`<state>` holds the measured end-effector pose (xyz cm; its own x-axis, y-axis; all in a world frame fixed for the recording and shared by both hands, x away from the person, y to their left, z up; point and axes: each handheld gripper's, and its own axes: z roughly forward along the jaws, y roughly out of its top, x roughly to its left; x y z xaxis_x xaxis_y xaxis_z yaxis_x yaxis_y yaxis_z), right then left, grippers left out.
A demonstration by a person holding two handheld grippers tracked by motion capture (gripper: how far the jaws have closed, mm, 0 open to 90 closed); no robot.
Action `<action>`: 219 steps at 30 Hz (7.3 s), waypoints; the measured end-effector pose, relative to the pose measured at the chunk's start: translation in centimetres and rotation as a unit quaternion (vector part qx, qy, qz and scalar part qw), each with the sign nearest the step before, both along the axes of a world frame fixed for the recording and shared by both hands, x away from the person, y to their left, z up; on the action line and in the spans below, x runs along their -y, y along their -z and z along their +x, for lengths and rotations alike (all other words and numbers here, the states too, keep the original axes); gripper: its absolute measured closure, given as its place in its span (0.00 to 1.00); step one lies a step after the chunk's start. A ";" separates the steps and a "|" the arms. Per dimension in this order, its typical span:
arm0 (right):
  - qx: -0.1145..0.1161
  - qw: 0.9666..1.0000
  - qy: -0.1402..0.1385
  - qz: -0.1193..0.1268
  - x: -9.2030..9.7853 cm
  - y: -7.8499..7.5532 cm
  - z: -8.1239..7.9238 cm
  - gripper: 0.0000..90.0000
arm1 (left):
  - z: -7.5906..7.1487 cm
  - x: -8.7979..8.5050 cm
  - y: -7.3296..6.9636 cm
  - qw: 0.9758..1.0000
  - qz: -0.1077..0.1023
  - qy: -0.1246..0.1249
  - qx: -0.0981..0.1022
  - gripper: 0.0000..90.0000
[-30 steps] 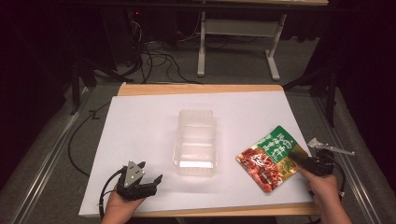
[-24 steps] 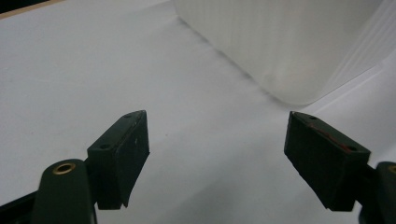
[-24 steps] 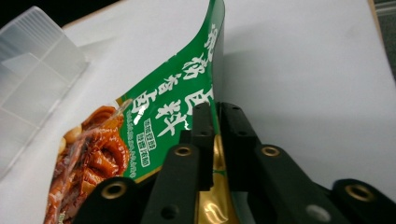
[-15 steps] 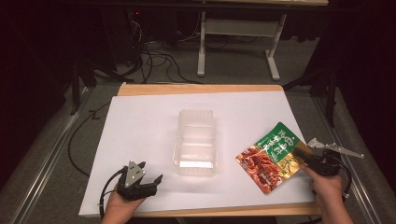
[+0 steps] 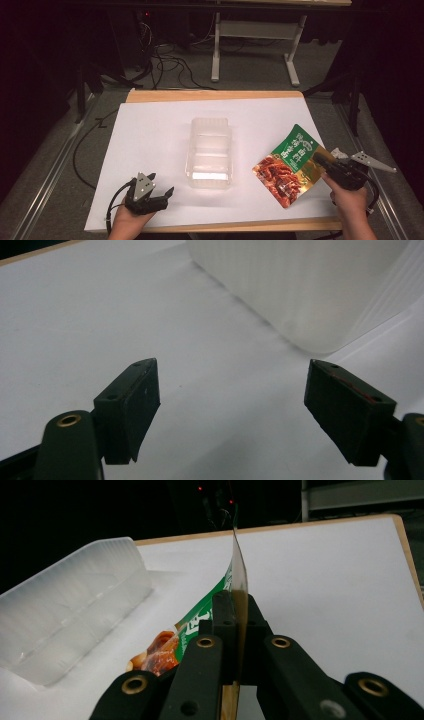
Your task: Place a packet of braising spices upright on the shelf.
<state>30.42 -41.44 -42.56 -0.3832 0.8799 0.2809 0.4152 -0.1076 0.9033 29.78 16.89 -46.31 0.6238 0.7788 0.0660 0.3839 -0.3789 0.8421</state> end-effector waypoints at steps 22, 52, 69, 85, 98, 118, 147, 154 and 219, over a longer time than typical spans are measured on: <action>0.092 0.993 -0.067 -0.026 -5.3 -4.7 -2.9 1.00 | -0.2 -0.1 -0.3 1.000 -0.007 0.005 0.015 0.25; 0.129 0.983 -0.121 -0.046 -8.9 -5.9 -4.5 1.00 | -0.3 0.0 -0.3 1.000 -0.005 0.007 0.018 0.25; 0.162 0.978 -0.102 -0.080 -8.3 -7.8 -4.1 1.00 | -0.3 -0.2 -0.3 1.000 -0.008 0.003 0.020 0.25; 0.181 0.973 -0.119 -0.074 -9.9 -10.3 -1.7 1.00 | -0.5 -0.7 -0.5 1.000 -0.017 -0.005 0.024 0.25; 0.201 0.968 -0.139 -0.063 -12.0 -12.4 0.2 1.00 | -0.8 -1.2 -0.6 0.999 -0.017 -0.011 0.026 0.25; 0.213 0.958 -0.193 -0.024 -17.1 -12.8 1.3 1.00 | -1.2 -2.1 -1.1 0.998 -0.042 -0.013 0.046 0.22; 0.199 0.951 -0.237 -0.007 -23.4 -11.6 2.8 1.00 | -1.3 -2.3 -1.4 0.996 -0.071 -0.009 0.053 0.01; 0.196 0.952 -0.236 -0.005 -24.3 -10.9 3.5 1.00 | -1.3 -2.4 -1.4 0.996 -0.069 -0.003 0.053 0.02; 0.165 0.960 -0.226 0.008 -25.2 -6.9 4.8 1.00 | -1.3 -2.2 -1.2 0.997 -0.061 0.008 0.049 0.03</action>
